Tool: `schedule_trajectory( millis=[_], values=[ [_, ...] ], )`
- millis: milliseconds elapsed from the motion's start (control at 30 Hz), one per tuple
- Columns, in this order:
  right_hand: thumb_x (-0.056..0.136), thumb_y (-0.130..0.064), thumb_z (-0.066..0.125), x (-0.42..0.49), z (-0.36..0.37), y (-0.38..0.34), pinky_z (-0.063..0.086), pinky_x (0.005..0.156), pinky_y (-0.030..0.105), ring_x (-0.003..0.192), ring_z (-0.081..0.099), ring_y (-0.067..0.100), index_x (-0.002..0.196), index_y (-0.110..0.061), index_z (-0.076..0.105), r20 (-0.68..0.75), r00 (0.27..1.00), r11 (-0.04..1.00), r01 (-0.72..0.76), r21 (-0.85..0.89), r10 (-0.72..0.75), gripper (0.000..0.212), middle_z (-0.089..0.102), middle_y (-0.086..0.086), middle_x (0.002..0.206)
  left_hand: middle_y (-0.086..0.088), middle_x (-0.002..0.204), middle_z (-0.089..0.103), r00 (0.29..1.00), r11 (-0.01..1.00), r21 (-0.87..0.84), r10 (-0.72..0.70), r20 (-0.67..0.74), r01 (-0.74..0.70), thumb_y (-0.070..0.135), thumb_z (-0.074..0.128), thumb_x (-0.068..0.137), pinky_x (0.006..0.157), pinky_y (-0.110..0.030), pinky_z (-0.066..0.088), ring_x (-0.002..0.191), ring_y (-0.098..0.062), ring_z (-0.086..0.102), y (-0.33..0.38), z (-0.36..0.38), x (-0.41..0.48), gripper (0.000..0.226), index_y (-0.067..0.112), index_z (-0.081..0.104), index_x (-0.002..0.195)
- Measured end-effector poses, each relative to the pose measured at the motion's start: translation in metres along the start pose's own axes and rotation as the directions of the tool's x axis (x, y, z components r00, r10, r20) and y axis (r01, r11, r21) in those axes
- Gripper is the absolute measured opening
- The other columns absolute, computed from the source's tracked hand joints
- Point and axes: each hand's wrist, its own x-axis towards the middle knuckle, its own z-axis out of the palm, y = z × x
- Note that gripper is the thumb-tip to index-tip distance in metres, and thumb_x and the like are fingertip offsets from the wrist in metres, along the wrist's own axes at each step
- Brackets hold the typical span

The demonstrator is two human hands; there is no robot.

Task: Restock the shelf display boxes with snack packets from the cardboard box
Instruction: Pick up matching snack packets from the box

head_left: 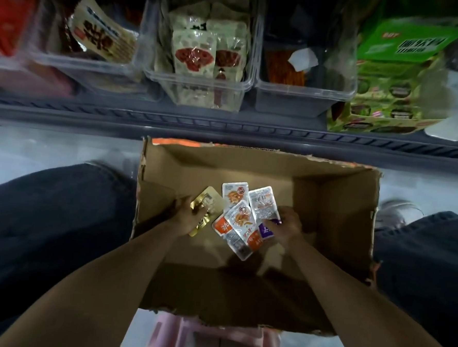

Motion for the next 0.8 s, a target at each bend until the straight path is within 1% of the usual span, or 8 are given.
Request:
schedule_trajectory(
  millis=[133, 267, 333, 433, 567, 633, 700, 800],
  values=[
    [0.068, -0.01, 0.081, -0.017, 0.018, -0.02, 0.051, 0.085, 0.039, 0.095, 0.06, 0.029, 0.093, -0.012, 0.052, -0.053, 0.997, 0.992, -0.053, 0.111, 0.059, 0.039, 0.062, 0.015, 0.105, -0.014, 0.143, 0.034, 0.998, 0.998, -0.003, -0.067, -0.016, 0.067, 0.053, 0.058, 0.085, 0.109, -0.041, 0.033, 0.131, -0.029, 0.037, 0.006, 0.012, 0.002, 0.07, 0.014, 0.036, 0.139],
    [0.071, 0.0, 0.077, -0.022, 0.039, -0.031, 0.046, 0.06, 0.017, 0.081, 0.059, 0.022, 0.104, -0.002, 0.053, 0.015, 0.991, 0.96, -0.132, 0.246, 0.132, 0.041, 0.061, 0.013, 0.097, -0.009, 0.113, 0.063, 0.998, 0.972, -0.235, -0.014, 0.058, 0.027, 0.028, 0.069, 0.084, 0.078, -0.031, 0.053, 0.097, -0.023, 0.065, 0.017, 0.027, 0.002, 0.044, 0.0, 0.054, 0.114],
    [0.071, 0.0, 0.078, -0.023, 0.048, -0.033, 0.041, 0.05, 0.007, 0.078, 0.059, 0.019, 0.106, 0.004, 0.057, 0.076, 0.99, 0.952, -0.132, 0.278, 0.115, 0.041, 0.065, 0.013, 0.09, -0.009, 0.108, 0.069, 0.992, 0.964, -0.265, 0.047, 0.12, -0.014, 0.027, 0.07, 0.082, 0.087, -0.037, 0.053, 0.102, -0.025, 0.066, 0.021, 0.038, 0.0, 0.039, 0.004, 0.061, 0.113],
    [0.072, -0.005, 0.079, -0.028, 0.057, -0.036, 0.048, 0.057, 0.011, 0.081, 0.064, 0.021, 0.107, 0.004, 0.062, 0.135, 0.985, 0.907, -0.155, 0.392, 0.11, 0.041, 0.07, 0.018, 0.099, -0.012, 0.118, 0.065, 0.98, 0.929, -0.369, 0.091, 0.175, -0.02, 0.014, 0.062, 0.09, 0.099, -0.039, 0.046, 0.11, -0.025, 0.061, 0.029, 0.046, -0.009, 0.033, 0.008, 0.059, 0.122],
    [0.075, 0.003, 0.074, -0.036, 0.048, -0.042, 0.054, 0.066, 0.024, 0.079, 0.063, 0.021, 0.095, -0.007, 0.054, 0.188, 0.979, 0.789, -0.18, 0.588, 0.083, 0.03, 0.066, 0.012, 0.095, -0.009, 0.117, 0.066, 0.985, 0.917, -0.396, 0.033, 0.172, 0.039, 0.024, 0.061, 0.091, 0.092, -0.035, 0.051, 0.105, -0.025, 0.063, 0.039, 0.04, -0.016, 0.035, 0.007, 0.059, 0.122],
    [0.075, 0.007, 0.072, -0.037, 0.04, -0.045, 0.056, 0.075, 0.032, 0.089, 0.064, 0.027, 0.1, -0.007, 0.052, 0.239, 0.971, 0.762, -0.163, 0.626, 0.012, 0.035, 0.064, 0.018, 0.106, -0.008, 0.117, 0.065, 0.984, 0.904, -0.426, 0.042, 0.172, 0.036, 0.023, 0.061, 0.091, 0.082, -0.029, 0.053, 0.105, -0.025, 0.064, 0.044, 0.034, -0.02, 0.035, 0.005, 0.057, 0.122],
    [0.077, 0.008, 0.069, -0.04, 0.03, -0.05, 0.056, 0.072, 0.027, 0.09, 0.064, 0.024, 0.107, -0.005, 0.05, 0.263, 0.963, 0.767, -0.125, 0.629, -0.059, 0.038, 0.063, 0.018, 0.111, -0.008, 0.116, 0.065, 0.982, 0.887, -0.462, 0.075, 0.174, 0.014, 0.018, 0.063, 0.09, 0.071, -0.02, 0.053, 0.104, -0.024, 0.064, 0.05, 0.027, -0.028, 0.033, 0.003, 0.056, 0.119],
    [0.081, 0.004, 0.067, -0.046, 0.013, -0.056, 0.052, 0.065, 0.02, 0.081, 0.064, 0.014, 0.1, -0.011, 0.053, 0.259, 0.956, 0.773, -0.061, 0.631, -0.136, 0.028, 0.066, 0.01, 0.101, -0.017, 0.121, 0.062, 0.981, 0.852, -0.522, 0.128, 0.147, -0.033, 0.006, 0.065, 0.087, 0.071, -0.019, 0.052, 0.109, -0.029, 0.062, 0.062, 0.012, -0.043, 0.036, 0.0, 0.054, 0.121]
  ],
)
